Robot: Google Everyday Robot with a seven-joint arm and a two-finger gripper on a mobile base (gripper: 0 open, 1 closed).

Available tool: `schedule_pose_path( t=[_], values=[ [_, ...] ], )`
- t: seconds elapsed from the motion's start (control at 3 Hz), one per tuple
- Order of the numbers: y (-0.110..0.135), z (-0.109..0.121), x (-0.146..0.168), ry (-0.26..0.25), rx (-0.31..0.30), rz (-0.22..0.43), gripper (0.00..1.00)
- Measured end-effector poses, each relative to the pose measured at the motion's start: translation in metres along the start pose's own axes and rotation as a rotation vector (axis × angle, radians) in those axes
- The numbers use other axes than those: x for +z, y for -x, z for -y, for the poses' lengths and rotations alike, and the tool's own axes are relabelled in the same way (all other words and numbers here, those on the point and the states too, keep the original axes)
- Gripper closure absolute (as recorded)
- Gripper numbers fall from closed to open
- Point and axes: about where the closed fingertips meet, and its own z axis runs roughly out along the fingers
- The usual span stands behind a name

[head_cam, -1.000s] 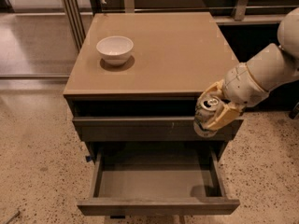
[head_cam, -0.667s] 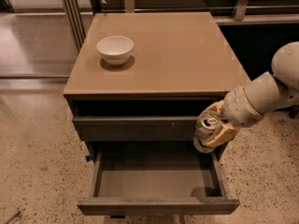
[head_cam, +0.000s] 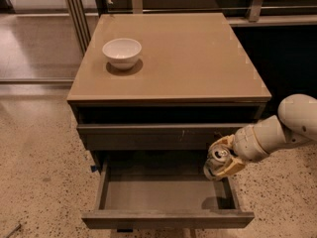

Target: Place 7up can into middle drawer

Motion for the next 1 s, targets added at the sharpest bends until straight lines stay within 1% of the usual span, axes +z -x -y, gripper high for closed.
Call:
schedule_pose_path(
  t=[0.33,0.67,1.0],
  values=[
    [-0.002,-0.004,0.006,-0.002,-0.013,-0.032,1.00],
    [-0.022,-0.018,0.036,-0.026,-0.014,-0.062,1.00],
    [-0.043,-0.019,0.081,-0.092,0.000,-0.060,1.00]
  ],
)
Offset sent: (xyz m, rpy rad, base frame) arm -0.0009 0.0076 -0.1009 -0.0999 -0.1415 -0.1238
